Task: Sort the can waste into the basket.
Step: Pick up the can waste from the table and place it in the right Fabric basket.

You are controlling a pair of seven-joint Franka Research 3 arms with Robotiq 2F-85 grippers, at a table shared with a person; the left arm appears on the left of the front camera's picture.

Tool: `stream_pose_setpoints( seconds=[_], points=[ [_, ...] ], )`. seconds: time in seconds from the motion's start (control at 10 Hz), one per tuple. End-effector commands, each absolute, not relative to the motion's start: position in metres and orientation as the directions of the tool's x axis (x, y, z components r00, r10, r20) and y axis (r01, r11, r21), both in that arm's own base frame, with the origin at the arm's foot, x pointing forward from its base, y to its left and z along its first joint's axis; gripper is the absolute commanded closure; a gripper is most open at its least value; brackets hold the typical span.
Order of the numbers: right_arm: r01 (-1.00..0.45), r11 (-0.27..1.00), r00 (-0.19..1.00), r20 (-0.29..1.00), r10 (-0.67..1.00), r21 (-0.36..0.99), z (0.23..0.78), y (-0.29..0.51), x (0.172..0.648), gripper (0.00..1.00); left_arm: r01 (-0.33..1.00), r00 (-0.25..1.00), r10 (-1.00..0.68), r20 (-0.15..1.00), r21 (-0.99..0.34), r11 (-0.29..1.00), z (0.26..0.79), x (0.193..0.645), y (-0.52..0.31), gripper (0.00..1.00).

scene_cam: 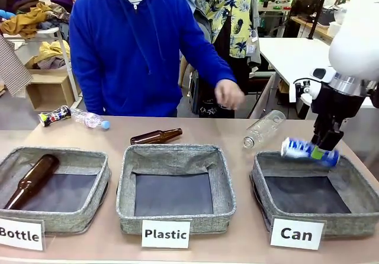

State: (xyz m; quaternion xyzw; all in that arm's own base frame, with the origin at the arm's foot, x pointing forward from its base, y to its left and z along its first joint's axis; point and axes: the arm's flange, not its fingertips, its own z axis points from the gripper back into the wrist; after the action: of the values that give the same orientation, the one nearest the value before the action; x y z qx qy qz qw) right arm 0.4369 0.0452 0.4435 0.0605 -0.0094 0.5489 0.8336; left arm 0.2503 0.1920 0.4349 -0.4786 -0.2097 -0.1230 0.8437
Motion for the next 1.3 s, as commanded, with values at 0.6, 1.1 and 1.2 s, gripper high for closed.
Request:
stream_pose_setpoints(
  seconds=[0.6,1.1,1.2],
  points=[
    [-0.797,0.384,0.586,0.442,0.679,0.466,0.464,0.032,0.436,0.0,0.398,0.886,0.006,0.464,-0.768,0.501,0.437,0.251,0.192,0.0],
    [-0.353,-0.23,0.91,0.276,-0.309,0.907,0.474,-0.043,0.423,0.0,0.398,0.886,0.006,0.464,-0.768,0.501,0.437,0.251,0.192,0.0],
    [-0.39,-0.263,0.886,0.283,-0.366,0.882,0.46,-0.056,0.416,0.0,0.398,0.886,0.006,0.464,-0.768,0.501,0.437,0.251,0.192,0.0]
  ],
)
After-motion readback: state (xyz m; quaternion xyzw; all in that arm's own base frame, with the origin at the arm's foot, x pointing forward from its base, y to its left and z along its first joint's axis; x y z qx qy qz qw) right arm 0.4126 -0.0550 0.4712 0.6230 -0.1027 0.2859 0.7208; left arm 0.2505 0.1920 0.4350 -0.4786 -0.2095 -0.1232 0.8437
